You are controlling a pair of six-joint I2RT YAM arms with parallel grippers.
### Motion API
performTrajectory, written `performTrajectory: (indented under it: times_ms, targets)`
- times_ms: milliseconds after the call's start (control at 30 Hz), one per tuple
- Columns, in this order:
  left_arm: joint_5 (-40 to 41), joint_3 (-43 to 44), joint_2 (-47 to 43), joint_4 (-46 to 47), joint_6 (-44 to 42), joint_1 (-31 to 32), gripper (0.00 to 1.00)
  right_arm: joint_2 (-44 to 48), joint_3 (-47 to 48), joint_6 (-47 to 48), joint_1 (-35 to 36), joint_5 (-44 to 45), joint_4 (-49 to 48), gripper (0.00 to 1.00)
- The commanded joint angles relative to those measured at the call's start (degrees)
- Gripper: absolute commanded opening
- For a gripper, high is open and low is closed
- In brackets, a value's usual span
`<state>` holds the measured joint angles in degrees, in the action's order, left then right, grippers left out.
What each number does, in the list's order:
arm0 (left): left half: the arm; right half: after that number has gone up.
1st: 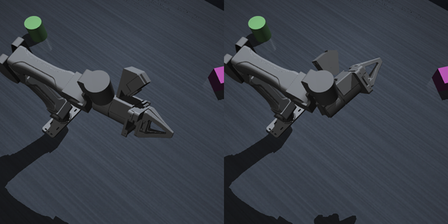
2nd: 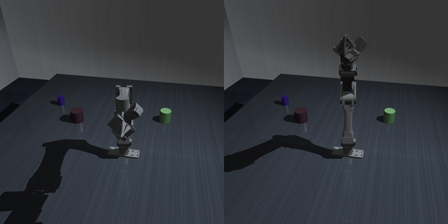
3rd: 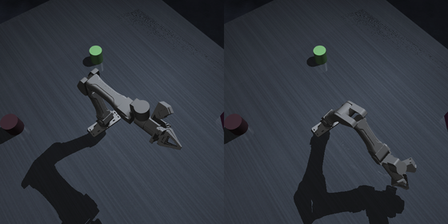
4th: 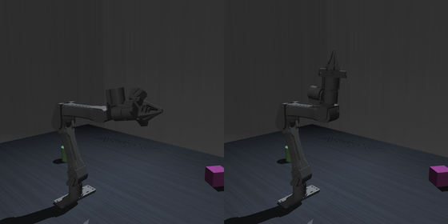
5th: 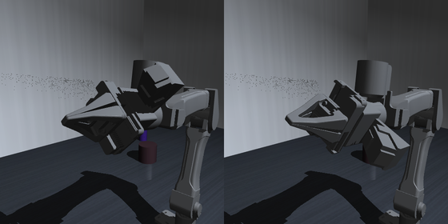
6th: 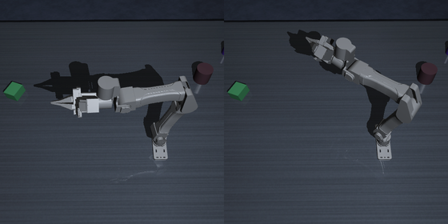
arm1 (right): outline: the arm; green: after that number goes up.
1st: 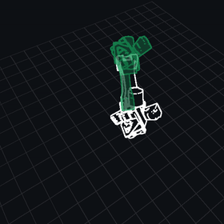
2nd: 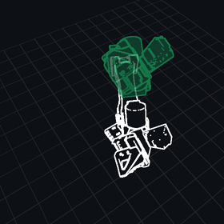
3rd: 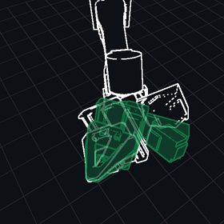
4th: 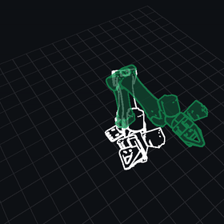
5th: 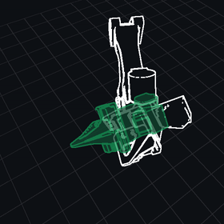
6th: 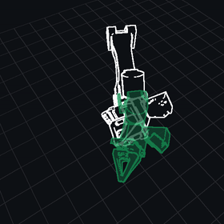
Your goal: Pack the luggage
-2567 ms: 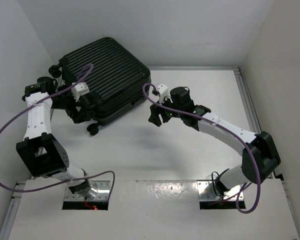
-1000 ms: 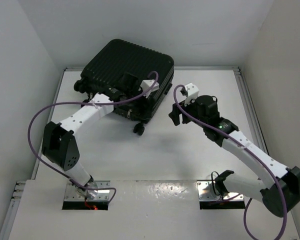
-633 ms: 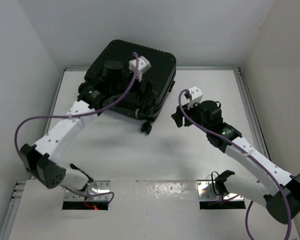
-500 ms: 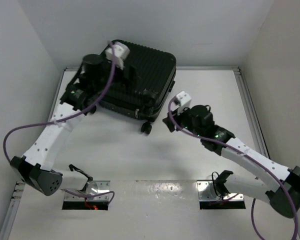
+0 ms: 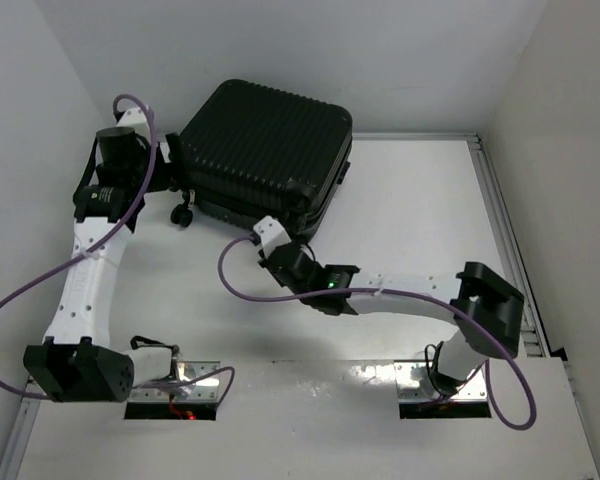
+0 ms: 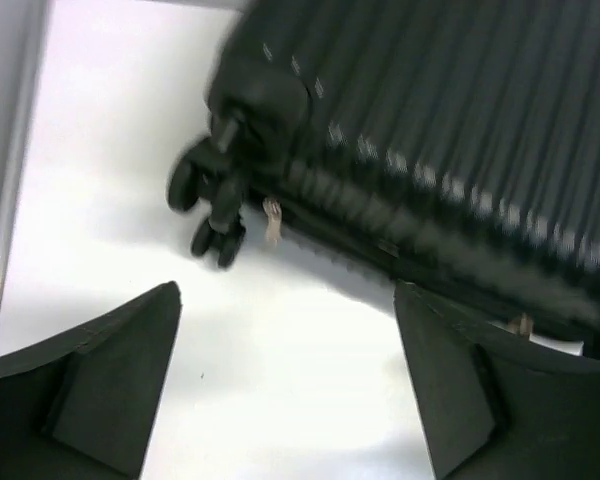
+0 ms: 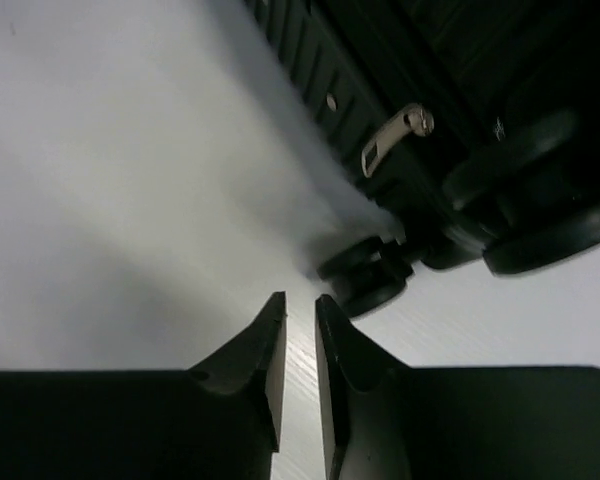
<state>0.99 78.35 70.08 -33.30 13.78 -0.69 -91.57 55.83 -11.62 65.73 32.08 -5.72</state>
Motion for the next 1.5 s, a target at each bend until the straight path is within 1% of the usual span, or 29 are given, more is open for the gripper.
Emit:
performTrajectory:
  times_ms: [0, 33, 67, 100, 133, 167, 200, 233, 267, 300, 367, 400, 433, 467, 500, 533, 567, 633, 667, 700, 800, 900, 933, 967, 1167, 1267, 1333, 1367, 1467]
  targets:
    - [-13.79, -2.92, -4.68, -1.42, -5.75, -3.0, 0.91, -3.43, 8.14, -7.45, 2.11, 10.02, 5.07, 0.15]
    - [-20.96, -6.85, -5.91, -1.42, -7.17, -5.0, 0.82, -3.61, 8.67, -8.59, 2.2, 9.33, 7.71, 0.11]
    - [-24.34, -9.33, -8.88, -1.42, -8.41, -5.89, 0.78, -2.75, 8.16, -9.82, 1.86, 8.63, 8.61, 0.11]
    - [-27.77, -11.96, -10.48, -1.42, -9.64, -6.51, 0.74, -0.82, 7.37, -9.65, 1.68, 8.1, 8.09, 0.09]
    - [-32.76, -17.21, -11.89, -1.42, -12.0, -6.52, 0.7, 0.59, 6.05, -8.35, 1.5, 5.83, 4.09, 0.11]
    - [-34.81, -20.31, -13.29, -0.81, -12.02, -6.52, 0.6, 3.13, 2.04, -6.51, 1.24, 5.63, 3.0, 0.13]
    - [-37.44, -23.56, -14.7, 1.72, -12.02, -6.52, 0.55, 4.37, 1.39, -5.79, 0.89, 5.63, 2.47, 0.13]
    - [-39.91, -26.9, -16.98, 4.18, -8.98, -6.52, 0.5, 6.82, 0.95, -4.92, 0.1, 5.28, 2.55, 0.15]
    - [-39.32, -28.76, -17.0, 7.08, -9.9, -4.17, 0.47, 9.19, 1.12, -5.34, -0.43, 4.58, 5.51, 0.16]
    - [-40.79, -30.34, -16.39, 11.02, -9.39, -3.19, 0.48, 10.26, 2.69, -6.22, -1.65, 4.31, 8.41, 0.18]
    - [-43.69, -34.46, -15.08, 17.44, -3.43, -2.48, 0.54, 13.43, 4.01, -8.86, -3.24, 4.83, 16.83, 0.19]
    - [-44.84, -35.71, -14.02, 23.31, -1.41, -2.48, 0.55, 14.13, 5.5, -9.38, -4.9, 5.62, 20.71, 0.2]
    - [-45.72, -36.85, -12.7, 25.98, 0.61, -1.52, 0.57, 16.23, 5.69, -9.3, -5.35, 5.72, 22.48, 0.2]
    - [-47.04, -39.12, -10.17, 28.88, 5.33, -0.03, 0.57, 16.94, 5.6, -8.26, -5.53, 5.63, 23.81, 0.2]
    - [-47.05, -40.63, -9.19, 36.13, 8.08, 0.86, 0.59, 17.65, 4.73, -7.12, -6.92, 5.89, 23.82, 0.2]
    - [-47.05, -42.21, -8.57, 40.29, 13.15, 2.0, 0.6, 18.7, 4.55, -5.02, -7.81, 5.55, 23.65, 0.2]
    - [-45.05, -45.7, -8.56, 44.59, 15.46, 4.44, 0.6, 18.8, 4.46, -5.26, -8.95, 3.11, 24.78, 0.2]
    - [-40.92, -48.45, -7.16, 54.86, 18.9, 7.44, 0.64, 18.53, 4.63, -6.39, -13.85, 1.07, 25.05, 0.21]
    - [-36.72, -49.16, -6.28, 57.01, 20.48, 10.59, 0.64, 18.62, 4.55, -6.66, -16.23, 0.19, 25.4, 0.21]
    - [-35.03, -49.17, -3.4, 60.25, 21.28, 11.92, 0.67, 18.45, 4.46, -8.32, -18.17, 0.27, 25.49, 0.21]
    - [-32.55, -49.78, 2.41, 66.24, 26.72, 15.0, 0.73, 18.88, 4.99, -8.16, -21.52, -1.75, 25.93, 0.21]
    - [-29.92, -49.78, 8.74, 73.8, 31.65, 15.72, 0.8, 19.41, 5.16, -7.98, -23.54, -3.33, 26.28, 0.21]
    - [-29.13, -49.78, 11.19, 76.69, 33.14, 16.24, 0.8, 19.41, 5.25, -8.07, -24.07, -3.42, 26.46, 0.21]
    - [-27.73, -49.78, 12.26, 77.5, 33.15, 16.77, 0.81, 19.67, 5.08, -7.9, -24.25, -4.03, 26.72, 0.21]
    - [-26.31, -47.94, 18.77, 81.89, 33.15, 17.3, 0.8, 20.2, 5.07, -7.02, -24.86, -4.21, 26.55, 0.23]
    - [-28.23, -47.32, 22.19, 86.89, 34.55, 16.07, 0.72, 20.47, 4.99, -5.88, -24.69, -4.39, 26.37, 0.23]
    - [-32.01, -46.71, 24.47, 90.76, 37.45, 14.58, 0.64, 20.38, 4.81, -5.35, -24.78, -4.48, 26.37, 0.23]
    - [-33.06, -46.01, 26.66, 93.91, 38.42, 14.58, 0.63, 20.47, 4.64, -5.26, -24.69, -4.48, 26.54, 0.23]
    - [-36.05, -44.6, 28.79, 98.24, 40.89, 14.05, 0.6, 20.47, 4.37, -4.73, -24.6, -4.39, 26.2, 0.23]
